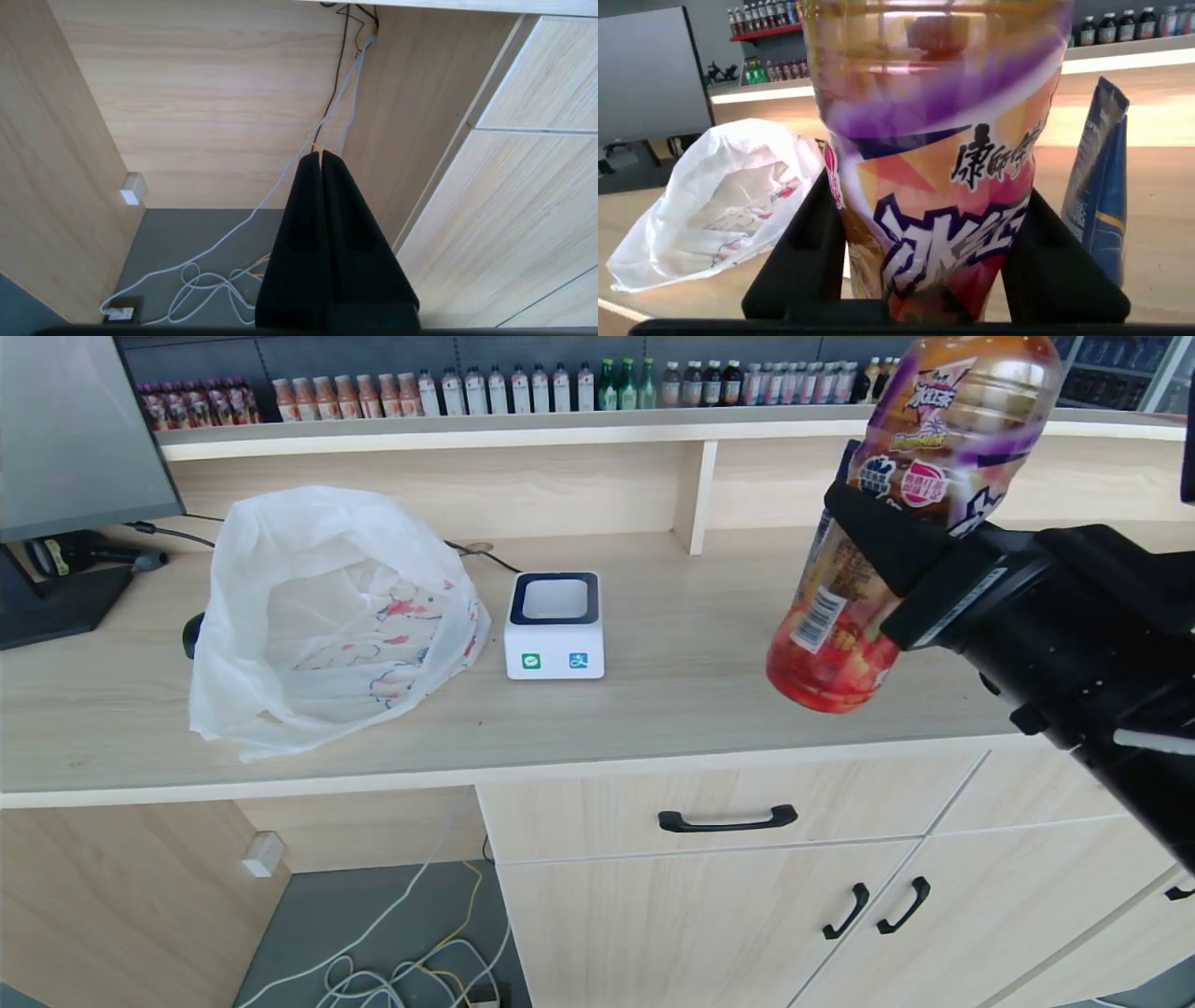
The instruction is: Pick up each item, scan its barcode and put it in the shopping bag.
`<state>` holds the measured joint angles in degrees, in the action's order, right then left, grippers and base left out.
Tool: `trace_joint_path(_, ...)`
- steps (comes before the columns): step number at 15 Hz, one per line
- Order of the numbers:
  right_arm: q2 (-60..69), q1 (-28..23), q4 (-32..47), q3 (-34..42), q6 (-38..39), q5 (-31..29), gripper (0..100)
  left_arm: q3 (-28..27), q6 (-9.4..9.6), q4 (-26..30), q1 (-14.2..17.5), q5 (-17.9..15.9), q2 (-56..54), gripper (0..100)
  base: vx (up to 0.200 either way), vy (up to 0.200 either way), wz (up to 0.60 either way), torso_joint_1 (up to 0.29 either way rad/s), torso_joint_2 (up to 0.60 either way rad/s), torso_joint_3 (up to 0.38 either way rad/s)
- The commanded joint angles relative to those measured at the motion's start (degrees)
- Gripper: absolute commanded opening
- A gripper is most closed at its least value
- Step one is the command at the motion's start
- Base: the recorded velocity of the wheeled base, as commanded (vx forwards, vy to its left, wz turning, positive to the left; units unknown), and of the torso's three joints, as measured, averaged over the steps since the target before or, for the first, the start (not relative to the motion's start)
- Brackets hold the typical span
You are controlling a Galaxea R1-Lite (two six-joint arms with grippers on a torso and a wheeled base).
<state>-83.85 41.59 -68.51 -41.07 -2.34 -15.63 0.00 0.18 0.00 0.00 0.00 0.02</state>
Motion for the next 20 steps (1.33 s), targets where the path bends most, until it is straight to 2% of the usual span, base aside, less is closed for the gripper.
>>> trace_joint_path(1, 0.8, -1.0, -0.9, -1.1, -1.2, -1.0, 0, 0.0, -0.01, 0.0, 0.0, 0.0, 0.0, 0, 0.000, 0.000, 0.00, 0.000, 0.00, 0.000)
trace_joint_path(5, -2.0, -1.6, -3.5, -1.6, -1.8, -5.3, 0, 0.0, 0.08, 0.0, 0.0, 0.0, 0.0, 0, 0.000, 0.000, 0.00, 0.000, 0.00, 0.000)
trace_joint_path(10, -2.4, -2.9, -5.4, -0.7, -3.2, -6.3, 0, 0.0, -0.27, 0.0, 0.0, 0.0, 0.0, 0, 0.000, 0.000, 0.00, 0.000, 0.00, 0.000)
trace_joint_path(20, -3.2, -3.9, -5.5, -1.6, -3.2, -5.8, 0, 0.0, -0.36, 0.0, 0.0, 0.0, 0.0, 0, 0.000, 0.200, 0.00, 0.002, 0.00, 0.002)
